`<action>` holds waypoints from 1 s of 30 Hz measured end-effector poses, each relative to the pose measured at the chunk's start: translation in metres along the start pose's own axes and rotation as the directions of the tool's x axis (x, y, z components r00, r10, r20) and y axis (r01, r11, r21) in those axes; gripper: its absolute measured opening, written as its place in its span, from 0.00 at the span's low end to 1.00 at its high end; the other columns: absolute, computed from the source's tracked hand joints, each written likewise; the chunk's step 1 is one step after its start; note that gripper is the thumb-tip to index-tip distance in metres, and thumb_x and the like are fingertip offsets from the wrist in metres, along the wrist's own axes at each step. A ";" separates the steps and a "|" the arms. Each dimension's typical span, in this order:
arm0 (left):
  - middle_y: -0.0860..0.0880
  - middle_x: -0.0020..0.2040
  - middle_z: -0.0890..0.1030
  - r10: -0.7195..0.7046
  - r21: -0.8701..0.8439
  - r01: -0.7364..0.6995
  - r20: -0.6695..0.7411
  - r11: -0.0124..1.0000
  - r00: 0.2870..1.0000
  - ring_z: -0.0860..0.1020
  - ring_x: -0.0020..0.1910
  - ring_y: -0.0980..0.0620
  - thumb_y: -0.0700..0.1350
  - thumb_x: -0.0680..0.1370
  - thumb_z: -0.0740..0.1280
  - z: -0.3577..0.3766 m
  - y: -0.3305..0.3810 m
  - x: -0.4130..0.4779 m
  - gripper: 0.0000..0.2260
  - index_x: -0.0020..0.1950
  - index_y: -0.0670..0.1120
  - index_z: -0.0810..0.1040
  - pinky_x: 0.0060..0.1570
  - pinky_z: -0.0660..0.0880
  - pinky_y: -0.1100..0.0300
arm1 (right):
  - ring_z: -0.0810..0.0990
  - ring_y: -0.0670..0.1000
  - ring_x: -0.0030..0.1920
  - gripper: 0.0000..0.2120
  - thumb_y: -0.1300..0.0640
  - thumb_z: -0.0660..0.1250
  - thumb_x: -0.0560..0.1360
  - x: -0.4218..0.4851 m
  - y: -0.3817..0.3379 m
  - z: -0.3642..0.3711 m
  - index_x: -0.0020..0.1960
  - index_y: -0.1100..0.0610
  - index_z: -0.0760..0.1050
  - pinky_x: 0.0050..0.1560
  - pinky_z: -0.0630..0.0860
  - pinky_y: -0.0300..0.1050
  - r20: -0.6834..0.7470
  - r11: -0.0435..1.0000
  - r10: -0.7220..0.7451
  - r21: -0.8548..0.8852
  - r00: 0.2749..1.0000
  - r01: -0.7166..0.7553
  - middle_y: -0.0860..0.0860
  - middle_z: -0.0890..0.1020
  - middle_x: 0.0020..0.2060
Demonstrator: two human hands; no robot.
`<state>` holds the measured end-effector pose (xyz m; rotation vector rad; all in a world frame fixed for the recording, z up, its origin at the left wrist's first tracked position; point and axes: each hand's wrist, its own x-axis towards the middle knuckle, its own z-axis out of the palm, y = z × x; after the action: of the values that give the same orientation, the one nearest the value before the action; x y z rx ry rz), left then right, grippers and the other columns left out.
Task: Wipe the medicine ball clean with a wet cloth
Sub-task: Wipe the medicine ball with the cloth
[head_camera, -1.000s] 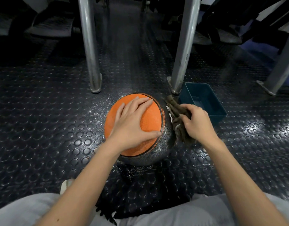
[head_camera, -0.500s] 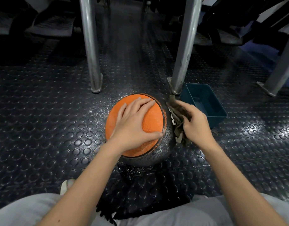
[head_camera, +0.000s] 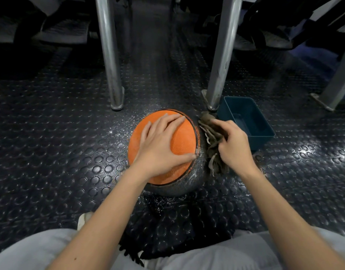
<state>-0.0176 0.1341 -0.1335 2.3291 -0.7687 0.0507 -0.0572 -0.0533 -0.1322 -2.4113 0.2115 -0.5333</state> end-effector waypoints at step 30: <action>0.61 0.73 0.58 0.012 -0.009 -0.012 0.012 1.000 1.000 0.49 0.74 0.62 0.61 0.67 0.73 -0.001 0.000 0.000 0.40 0.74 0.57 0.59 0.70 0.38 0.60 | 0.75 0.56 0.54 0.16 0.69 0.62 0.76 0.003 0.011 -0.012 0.59 0.57 0.78 0.55 0.69 0.43 0.167 0.986 0.046 -0.165 0.985 -0.018 0.51 0.74 0.47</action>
<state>-0.0178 0.1344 -0.1327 2.3189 -0.7870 0.0387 -0.0598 -0.0696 -0.1295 -2.5921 0.2262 -0.3022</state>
